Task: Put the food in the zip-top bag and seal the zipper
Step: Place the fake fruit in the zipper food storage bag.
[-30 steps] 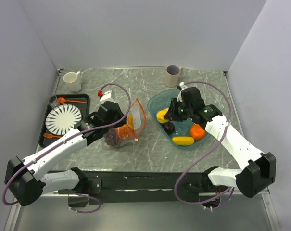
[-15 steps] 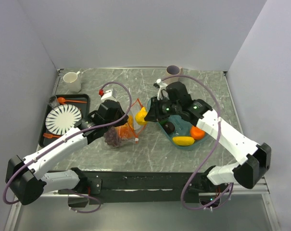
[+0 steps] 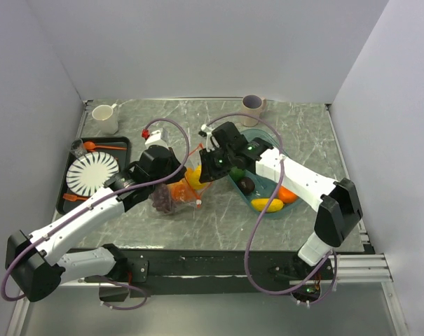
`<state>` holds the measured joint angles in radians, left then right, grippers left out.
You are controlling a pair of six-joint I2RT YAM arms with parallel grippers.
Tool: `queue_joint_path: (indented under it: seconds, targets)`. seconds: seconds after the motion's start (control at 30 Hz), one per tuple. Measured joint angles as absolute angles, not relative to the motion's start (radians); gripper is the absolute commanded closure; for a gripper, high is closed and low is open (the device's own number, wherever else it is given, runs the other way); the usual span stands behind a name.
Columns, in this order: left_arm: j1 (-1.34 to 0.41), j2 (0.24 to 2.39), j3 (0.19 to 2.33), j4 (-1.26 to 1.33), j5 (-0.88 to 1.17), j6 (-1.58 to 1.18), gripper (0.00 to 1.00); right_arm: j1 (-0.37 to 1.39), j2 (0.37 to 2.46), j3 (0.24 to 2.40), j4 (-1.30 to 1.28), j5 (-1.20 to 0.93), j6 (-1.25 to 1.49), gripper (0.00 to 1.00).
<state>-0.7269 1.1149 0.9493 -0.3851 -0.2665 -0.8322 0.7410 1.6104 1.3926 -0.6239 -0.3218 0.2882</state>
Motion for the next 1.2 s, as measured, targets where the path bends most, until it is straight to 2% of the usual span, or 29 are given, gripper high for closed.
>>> queue_joint_path:
  seconds: [0.2, 0.23, 0.53, 0.6, 0.67, 0.7, 0.77, 0.8, 0.93, 1.2]
  targets:
    - [-0.727, 1.11, 0.95, -0.386, -0.267, -0.833, 0.99, 0.749, 1.644, 1.439, -0.612, -0.311, 0.288, 0.98]
    - [-0.727, 1.106, 0.95, -0.386, -0.268, -0.833, 0.99, 0.749, 1.647, 1.443, -0.6, -0.315, 0.29, 0.95]
    - [-0.727, 1.025, 0.95, -0.393, -0.309, -0.84, 0.99, 0.749, 1.737, 1.497, -0.489, -0.381, 0.378, 0.93]
    - [-0.727, 1.019, 0.95, -0.397, -0.315, -0.843, 0.99, 0.749, 1.752, 1.496, -0.465, -0.398, 0.405, 0.89]
    - [-0.727, 1.018, 0.95, -0.404, -0.321, -0.85, 0.99, 0.749, 1.755, 1.49, -0.434, -0.411, 0.43, 0.77]
    - [-0.727, 1.018, 0.95, -0.408, -0.323, -0.852, 0.99, 0.749, 1.755, 1.485, -0.414, -0.419, 0.445, 0.6]
    - [-0.727, 1.018, 0.95, -0.41, -0.327, -0.855, 0.99, 0.749, 1.755, 1.484, -0.392, -0.429, 0.465, 0.47]
    - [-0.727, 1.018, 0.95, -0.41, -0.329, -0.856, 0.99, 0.749, 1.754, 1.48, -0.377, -0.432, 0.47, 0.36]
    - [-0.727, 1.018, 0.95, -0.416, -0.338, -0.86, 0.99, 0.749, 1.742, 1.443, -0.329, -0.435, 0.483, 0.28]
    - [-0.727, 1.018, 0.95, -0.419, -0.342, -0.86, 0.99, 0.747, 1.617, 1.354, -0.359, -0.321, 0.478, 0.23]
